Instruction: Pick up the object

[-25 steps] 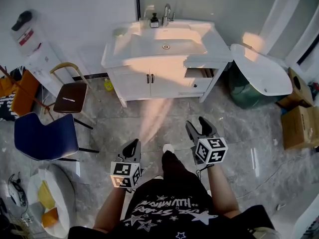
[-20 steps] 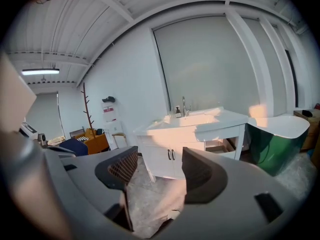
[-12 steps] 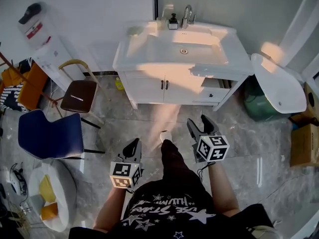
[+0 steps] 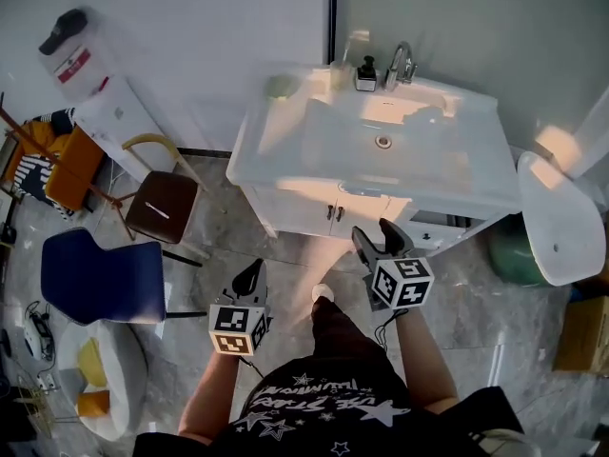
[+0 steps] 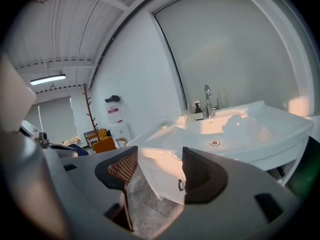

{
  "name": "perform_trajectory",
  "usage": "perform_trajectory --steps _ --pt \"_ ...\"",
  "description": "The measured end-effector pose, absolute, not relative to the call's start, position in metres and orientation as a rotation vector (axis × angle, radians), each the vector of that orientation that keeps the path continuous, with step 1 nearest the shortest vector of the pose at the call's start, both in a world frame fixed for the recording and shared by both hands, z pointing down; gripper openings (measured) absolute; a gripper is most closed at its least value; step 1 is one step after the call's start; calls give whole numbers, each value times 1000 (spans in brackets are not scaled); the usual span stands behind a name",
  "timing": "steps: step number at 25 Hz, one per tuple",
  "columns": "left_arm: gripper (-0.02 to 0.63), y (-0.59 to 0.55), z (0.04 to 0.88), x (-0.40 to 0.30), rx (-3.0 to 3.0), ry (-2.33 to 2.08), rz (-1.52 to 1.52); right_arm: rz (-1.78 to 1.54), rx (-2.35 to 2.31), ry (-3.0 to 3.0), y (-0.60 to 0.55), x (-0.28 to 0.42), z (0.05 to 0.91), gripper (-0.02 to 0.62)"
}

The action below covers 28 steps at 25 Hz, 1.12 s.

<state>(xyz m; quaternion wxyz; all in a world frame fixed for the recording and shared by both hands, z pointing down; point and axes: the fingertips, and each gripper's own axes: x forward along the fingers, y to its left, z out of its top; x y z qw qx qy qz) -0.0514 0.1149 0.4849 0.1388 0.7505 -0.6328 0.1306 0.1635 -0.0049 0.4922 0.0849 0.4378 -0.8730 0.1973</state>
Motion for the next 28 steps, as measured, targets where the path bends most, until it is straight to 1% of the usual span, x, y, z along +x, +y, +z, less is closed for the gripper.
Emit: perform_trajectory --steps 6,11,21,28 --pt "15 28 482 -73 2106 -1890 397 586 1192 -2639 -106 128 490 275" --pt "15 -25 485 -89 2025 -1903 410 582 1110 -2644 -166 105 495 276" --pt "15 -76 488 -107 1969 -1942 433 654 1007 -2637 -214 71 522 275" --pt "15 -101 488 -146 1957 -1961 421 657 1043 -2620 -238 53 519 276"
